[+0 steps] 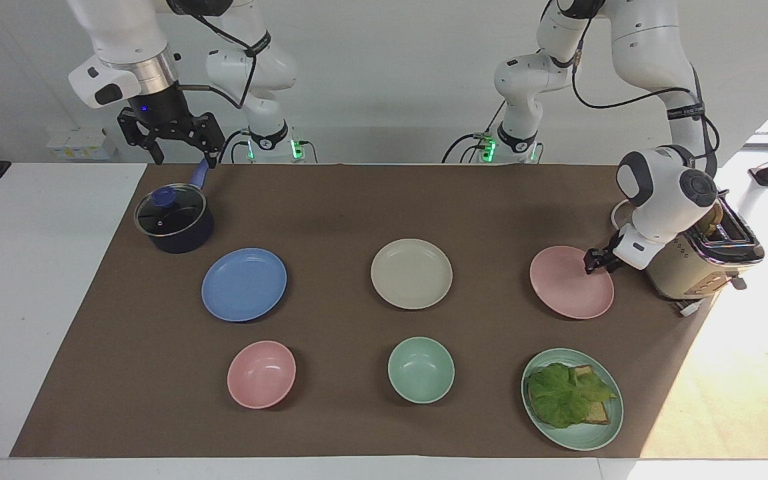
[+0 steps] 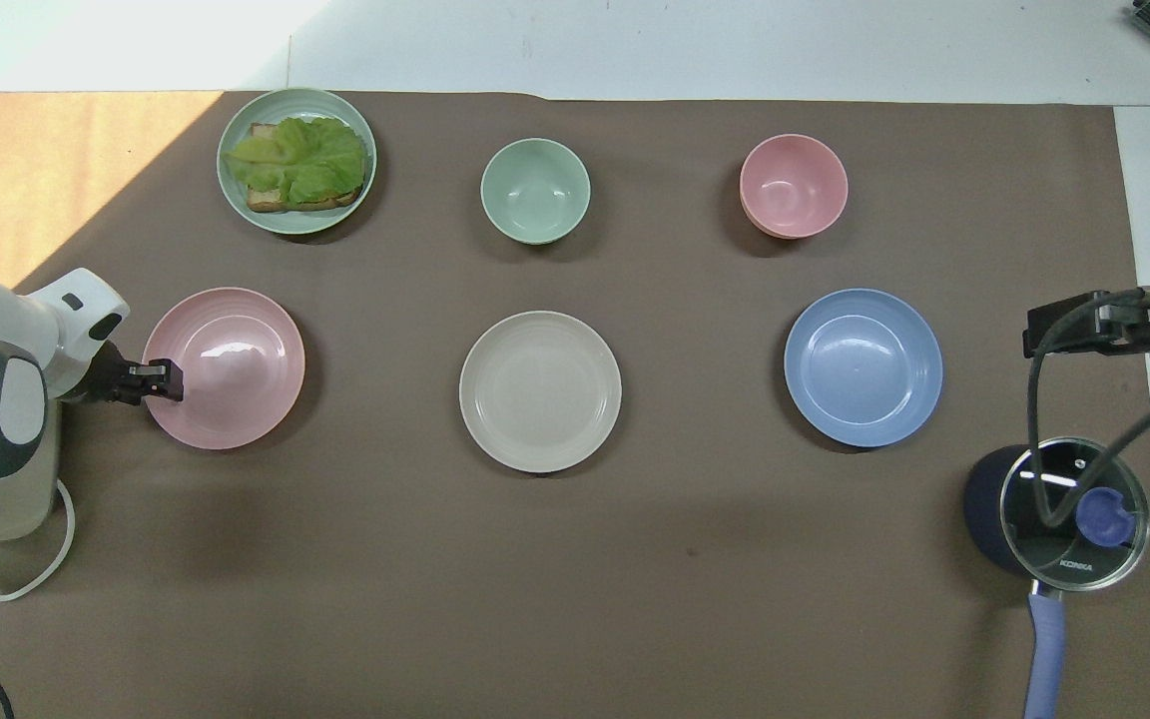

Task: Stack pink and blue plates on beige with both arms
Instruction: 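Grasp the rim of the large pink bowl with the left gripper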

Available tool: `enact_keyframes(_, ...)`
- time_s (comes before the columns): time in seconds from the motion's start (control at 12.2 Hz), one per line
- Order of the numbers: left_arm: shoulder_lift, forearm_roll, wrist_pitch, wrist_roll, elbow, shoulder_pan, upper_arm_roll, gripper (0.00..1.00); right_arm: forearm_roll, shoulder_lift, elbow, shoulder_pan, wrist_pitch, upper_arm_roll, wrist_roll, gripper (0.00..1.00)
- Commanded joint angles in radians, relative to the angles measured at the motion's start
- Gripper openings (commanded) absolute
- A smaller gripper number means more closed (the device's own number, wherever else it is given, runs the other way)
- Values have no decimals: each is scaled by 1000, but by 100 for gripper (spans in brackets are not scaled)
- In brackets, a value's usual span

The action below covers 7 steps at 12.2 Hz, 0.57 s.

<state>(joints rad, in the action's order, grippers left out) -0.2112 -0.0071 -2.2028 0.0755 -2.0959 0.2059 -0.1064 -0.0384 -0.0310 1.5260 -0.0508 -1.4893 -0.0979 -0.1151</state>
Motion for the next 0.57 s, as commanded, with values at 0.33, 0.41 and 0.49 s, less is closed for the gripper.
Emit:
enact_keyframes(0.33, 26, -13, 251, 12, 104, 12, 2, 0, 5, -3, -1, -17, 15, -8, 6, 100)
enact_keyframes(0.41, 24, -16, 346, 12, 173, 10, 1, 0, 5, -3, -1, -17, 15, -8, 6, 100)
enact_keyframes(0.49, 24, -30, 426, 10, 231, 9, -1, 0, 5, -3, -1, -17, 15, -8, 6, 100)
